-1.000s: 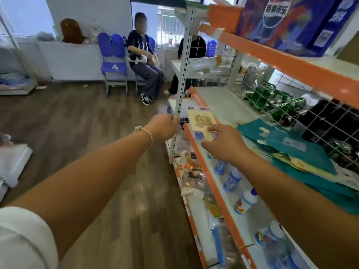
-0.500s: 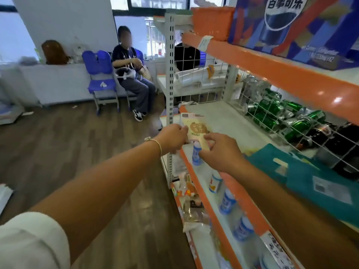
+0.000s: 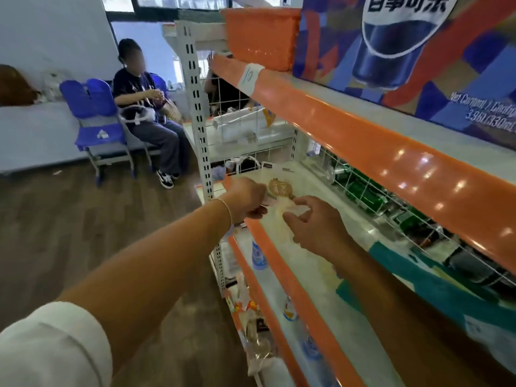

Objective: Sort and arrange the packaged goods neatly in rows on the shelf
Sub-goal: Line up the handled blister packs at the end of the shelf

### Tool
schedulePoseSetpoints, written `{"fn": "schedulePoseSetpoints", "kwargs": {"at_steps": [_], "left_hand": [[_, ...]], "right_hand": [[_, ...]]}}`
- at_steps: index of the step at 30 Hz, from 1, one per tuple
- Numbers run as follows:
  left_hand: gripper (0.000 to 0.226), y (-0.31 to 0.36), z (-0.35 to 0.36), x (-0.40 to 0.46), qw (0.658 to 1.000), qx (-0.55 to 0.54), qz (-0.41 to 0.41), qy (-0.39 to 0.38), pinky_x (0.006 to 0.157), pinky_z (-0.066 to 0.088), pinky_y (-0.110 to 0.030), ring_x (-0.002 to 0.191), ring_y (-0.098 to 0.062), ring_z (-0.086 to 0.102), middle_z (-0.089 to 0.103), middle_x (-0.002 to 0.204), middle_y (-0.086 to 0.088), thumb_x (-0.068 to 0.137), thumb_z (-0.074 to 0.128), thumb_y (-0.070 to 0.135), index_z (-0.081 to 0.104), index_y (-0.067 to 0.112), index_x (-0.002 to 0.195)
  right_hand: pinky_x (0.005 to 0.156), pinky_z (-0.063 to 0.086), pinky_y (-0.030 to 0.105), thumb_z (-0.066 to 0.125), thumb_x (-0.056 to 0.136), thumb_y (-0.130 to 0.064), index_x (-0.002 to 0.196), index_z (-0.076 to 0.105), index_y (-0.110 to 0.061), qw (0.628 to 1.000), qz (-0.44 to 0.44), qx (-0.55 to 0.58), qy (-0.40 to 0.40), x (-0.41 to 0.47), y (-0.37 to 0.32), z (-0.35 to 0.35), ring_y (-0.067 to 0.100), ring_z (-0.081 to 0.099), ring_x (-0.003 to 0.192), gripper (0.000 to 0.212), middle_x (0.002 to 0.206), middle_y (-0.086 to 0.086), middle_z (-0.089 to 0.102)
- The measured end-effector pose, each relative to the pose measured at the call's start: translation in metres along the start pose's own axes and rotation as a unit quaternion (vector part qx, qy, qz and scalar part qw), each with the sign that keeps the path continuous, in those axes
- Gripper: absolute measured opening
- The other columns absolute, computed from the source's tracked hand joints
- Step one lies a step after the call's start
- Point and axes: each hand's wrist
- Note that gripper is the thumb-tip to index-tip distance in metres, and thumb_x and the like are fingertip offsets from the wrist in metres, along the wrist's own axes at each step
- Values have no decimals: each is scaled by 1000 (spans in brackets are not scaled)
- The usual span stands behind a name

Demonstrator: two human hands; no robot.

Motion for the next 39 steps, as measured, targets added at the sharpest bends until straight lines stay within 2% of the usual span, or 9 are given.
{"fn": "schedulePoseSetpoints", "kwargs": {"at_steps": [5,9,13,16,22,26,32,36,39], "left_hand": [[25,-5,9,55,998,9,6,-67,45,49,-25,41,-19,53,58,60,-10,101,42,9,50,2,78],[29,-8,11,100,989,42,10,-142,41,46,-23,35,-16,53,58,61,-12,100,45,8,52,2,72],[32,-8,5,146,973,93,12,-212,42,48,-25,35,-13,54,59,55,-9,102,43,13,50,5,72],[30,-7,-8,176,958,121,21,-260,40,49,-22,35,-10,53,60,71,-13,100,47,11,50,6,71],[32,-8,-32,248,910,286,125,-272,59,49,-32,63,-25,57,61,79,-12,100,40,27,58,6,85],[26,-15,-47,289,837,425,265,-220,73,43,-30,84,-20,53,56,93,-4,98,39,30,57,13,90],[27,-46,-47,312,803,369,411,-223,75,43,-31,96,-30,58,62,99,-13,94,41,21,62,5,101],[37,-65,-37,315,785,347,435,-272,105,36,-34,129,-30,45,55,129,-16,98,43,24,55,4,126],[54,-79,-34,314,766,361,455,-277,117,18,-32,145,-26,22,37,149,-16,97,33,38,42,7,141]], "right_hand": [[56,56,29,64,89,-37,117,57,-19,993,101,49,25,28,28,-1,15,69,61,34,81,3,70],[52,50,29,60,94,-26,106,64,-6,971,192,137,44,59,38,13,17,63,57,24,91,14,71],[48,44,25,61,94,-20,89,68,-2,934,250,247,67,96,39,36,18,58,58,20,79,15,66],[45,42,21,68,89,-11,86,68,5,896,285,329,90,117,33,52,17,51,55,16,64,12,58],[42,37,22,68,89,-8,81,68,6,872,326,326,164,156,29,81,17,45,48,16,57,13,55],[42,39,23,68,88,-6,83,68,10,856,355,312,212,171,37,101,18,48,48,17,58,14,58],[38,41,19,68,89,-8,80,66,10,828,401,300,252,190,33,127,11,52,39,20,66,16,58],[35,40,18,69,89,-10,71,61,4,839,402,245,271,203,33,141,6,49,32,24,59,14,54],[51,47,34,71,88,-26,64,64,4,871,391,110,278,207,39,147,23,59,48,38,58,19,63]]}}
Point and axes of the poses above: each hand's wrist, its own x-axis towards the middle knuckle, its own z-axis out of the palm, y = z × x
